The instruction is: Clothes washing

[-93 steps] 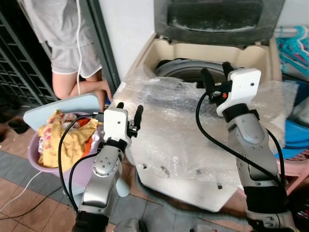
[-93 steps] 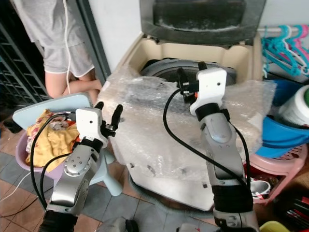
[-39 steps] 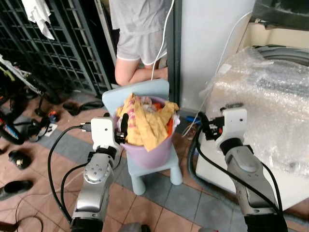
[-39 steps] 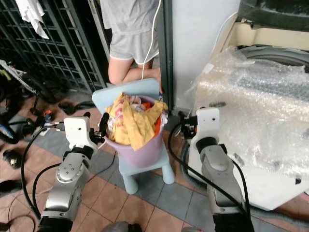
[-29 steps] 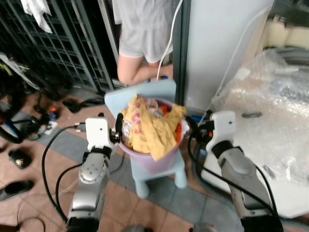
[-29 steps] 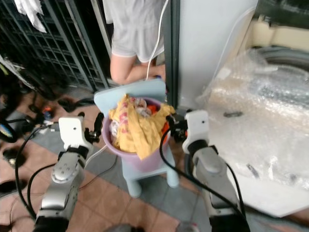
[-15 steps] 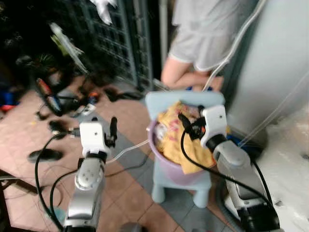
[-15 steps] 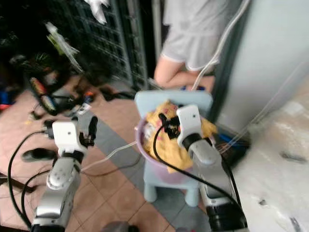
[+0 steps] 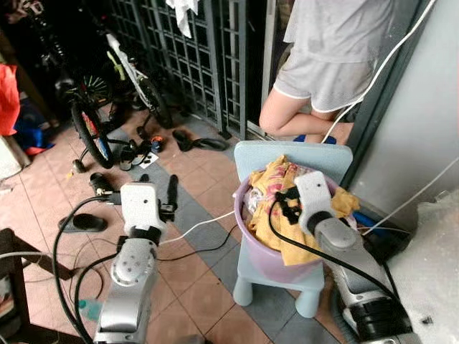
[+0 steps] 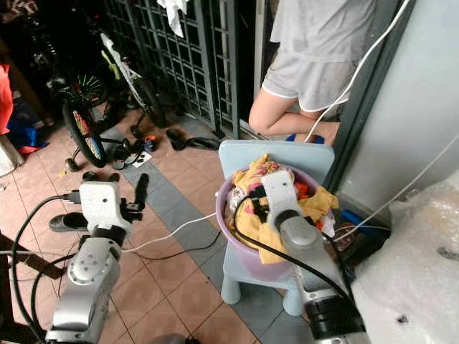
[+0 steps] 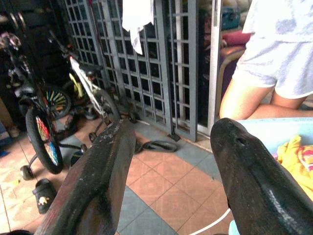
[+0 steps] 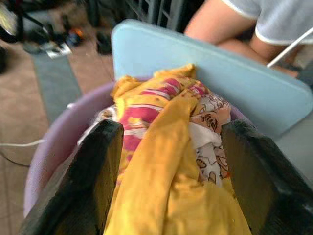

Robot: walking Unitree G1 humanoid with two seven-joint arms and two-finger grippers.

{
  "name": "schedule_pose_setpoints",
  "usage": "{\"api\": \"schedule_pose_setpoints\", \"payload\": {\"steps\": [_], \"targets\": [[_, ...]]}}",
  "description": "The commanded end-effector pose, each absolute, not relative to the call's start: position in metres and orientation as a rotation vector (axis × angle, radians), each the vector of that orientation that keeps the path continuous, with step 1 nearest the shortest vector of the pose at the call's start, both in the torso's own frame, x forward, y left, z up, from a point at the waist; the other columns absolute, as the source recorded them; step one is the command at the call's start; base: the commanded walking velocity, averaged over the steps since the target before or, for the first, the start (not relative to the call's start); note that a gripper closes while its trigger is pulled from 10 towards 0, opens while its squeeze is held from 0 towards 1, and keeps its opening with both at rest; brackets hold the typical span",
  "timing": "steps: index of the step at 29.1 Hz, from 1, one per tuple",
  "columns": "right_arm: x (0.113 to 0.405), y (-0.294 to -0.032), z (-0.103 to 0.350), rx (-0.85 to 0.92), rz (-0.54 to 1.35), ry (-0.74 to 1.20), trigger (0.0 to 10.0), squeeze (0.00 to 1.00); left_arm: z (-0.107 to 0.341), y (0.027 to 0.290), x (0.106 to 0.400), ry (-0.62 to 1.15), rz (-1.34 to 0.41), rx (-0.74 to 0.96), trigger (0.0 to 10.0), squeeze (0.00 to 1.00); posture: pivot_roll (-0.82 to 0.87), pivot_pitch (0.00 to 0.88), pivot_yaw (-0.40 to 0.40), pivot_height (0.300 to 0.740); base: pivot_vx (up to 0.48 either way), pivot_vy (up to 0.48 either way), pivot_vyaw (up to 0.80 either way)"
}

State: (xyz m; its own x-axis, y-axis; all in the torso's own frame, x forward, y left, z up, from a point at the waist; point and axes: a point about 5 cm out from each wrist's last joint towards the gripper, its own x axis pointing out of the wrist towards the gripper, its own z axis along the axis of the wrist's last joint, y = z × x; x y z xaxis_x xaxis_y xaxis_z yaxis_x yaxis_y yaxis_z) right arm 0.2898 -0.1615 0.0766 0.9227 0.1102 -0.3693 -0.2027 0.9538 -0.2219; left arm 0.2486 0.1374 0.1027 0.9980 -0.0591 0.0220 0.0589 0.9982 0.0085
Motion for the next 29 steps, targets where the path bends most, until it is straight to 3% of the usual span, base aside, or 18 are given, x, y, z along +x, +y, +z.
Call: {"api": "schedule_pose_setpoints", "payload": {"steps": [1, 9, 14, 26, 27, 28, 29], "targets": [[0.291, -0.157, 0.076, -0.261, 0.160, 0.375, 10.0, 0.00, 0.102, 0.143, 0.247, -0.008, -0.046, 0.020, 10.0, 0.00, -0.03, 0.000, 0.099, 0.740, 0.285, 0.000, 0.00], [0.281, -0.162, 0.058, -0.255, 0.157, 0.521, 10.0, 0.00, 0.105, 0.141, 0.246, -0.003, -0.047, 0.011, 10.0, 0.00, -0.03, 0.000, 0.099, 0.740, 0.100, 0.000, 0.00], [0.259, -0.169, 0.045, -0.229, 0.164, 0.620, 10.0, 0.00, 0.102, 0.142, 0.237, 0.027, -0.049, 0.012, 10.0, 0.00, -0.02, 0.009, 0.097, 0.740, 0.000, 0.000, 0.00], [0.238, -0.179, 0.038, -0.205, 0.236, 0.698, 10.0, 0.00, 0.100, 0.149, 0.223, 0.069, -0.035, 0.030, 10.0, 0.00, 0.02, 0.058, 0.078, 0.740, 0.000, 0.000, 0.00], [0.238, -0.178, 0.036, -0.178, 0.218, 0.716, 6.2, 0.00, 0.101, 0.150, 0.218, 0.079, -0.024, 0.031, 10.0, 0.00, 0.04, 0.065, 0.069, 0.740, 0.000, 0.000, 0.00], [0.238, -0.176, 0.035, -0.170, 0.217, 0.724, 0.0, 0.00, 0.102, 0.152, 0.215, 0.081, -0.015, 0.031, 10.0, 0.00, 0.05, 0.070, 0.064, 0.740, 0.000, 0.000, 0.00], [0.239, -0.174, 0.034, -0.170, 0.221, 0.730, 0.0, 0.00, 0.102, 0.153, 0.214, 0.082, -0.007, 0.030, 10.0, 0.00, 0.05, 0.070, 0.064, 0.740, 0.000, 0.000, 0.00]]}}
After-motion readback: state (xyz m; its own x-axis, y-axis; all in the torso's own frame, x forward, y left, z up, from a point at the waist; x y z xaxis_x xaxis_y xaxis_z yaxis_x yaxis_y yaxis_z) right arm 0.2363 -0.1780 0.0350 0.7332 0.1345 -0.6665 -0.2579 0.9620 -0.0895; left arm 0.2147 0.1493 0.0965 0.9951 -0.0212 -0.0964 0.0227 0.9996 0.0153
